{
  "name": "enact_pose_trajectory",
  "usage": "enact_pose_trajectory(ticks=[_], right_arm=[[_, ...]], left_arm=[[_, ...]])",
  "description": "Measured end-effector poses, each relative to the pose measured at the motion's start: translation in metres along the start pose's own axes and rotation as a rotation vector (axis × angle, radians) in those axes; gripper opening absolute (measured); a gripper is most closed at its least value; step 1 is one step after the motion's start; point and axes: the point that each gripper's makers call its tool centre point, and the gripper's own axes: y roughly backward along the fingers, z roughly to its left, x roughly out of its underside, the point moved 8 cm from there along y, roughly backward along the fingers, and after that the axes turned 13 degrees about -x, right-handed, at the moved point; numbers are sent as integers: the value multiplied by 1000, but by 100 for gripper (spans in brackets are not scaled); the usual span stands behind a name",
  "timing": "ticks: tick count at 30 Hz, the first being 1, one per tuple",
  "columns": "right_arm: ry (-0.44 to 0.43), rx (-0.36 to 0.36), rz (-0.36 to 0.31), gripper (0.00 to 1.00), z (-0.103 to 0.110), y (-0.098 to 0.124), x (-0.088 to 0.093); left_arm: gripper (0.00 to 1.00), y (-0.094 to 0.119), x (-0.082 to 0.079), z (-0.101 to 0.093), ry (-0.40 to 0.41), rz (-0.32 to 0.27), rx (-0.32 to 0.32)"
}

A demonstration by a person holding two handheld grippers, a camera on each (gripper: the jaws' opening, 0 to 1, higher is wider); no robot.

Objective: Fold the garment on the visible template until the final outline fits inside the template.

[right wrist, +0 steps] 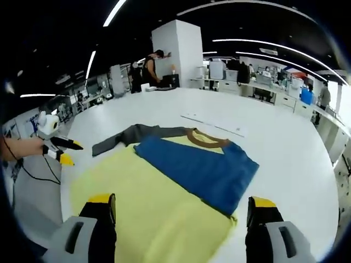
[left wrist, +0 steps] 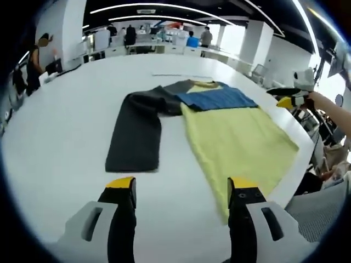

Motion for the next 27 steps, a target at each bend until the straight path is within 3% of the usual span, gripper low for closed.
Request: enact_pose_trajectory(ticks=[9, 13, 17, 27], right_arm=[[31, 11, 1, 97, 13, 9, 1], [65, -5, 12, 99, 23, 7, 4], [74, -14, 8, 99, 32, 6, 5], [79, 1, 26, 98, 41, 9, 13]], left_arm=[[50, -5, 0, 16, 171, -21, -92], [42, -8, 1, 21, 183, -16, -141], [40, -13, -2, 27, 248, -34, -182], [37, -29, 1, 28, 307, -34, -217]])
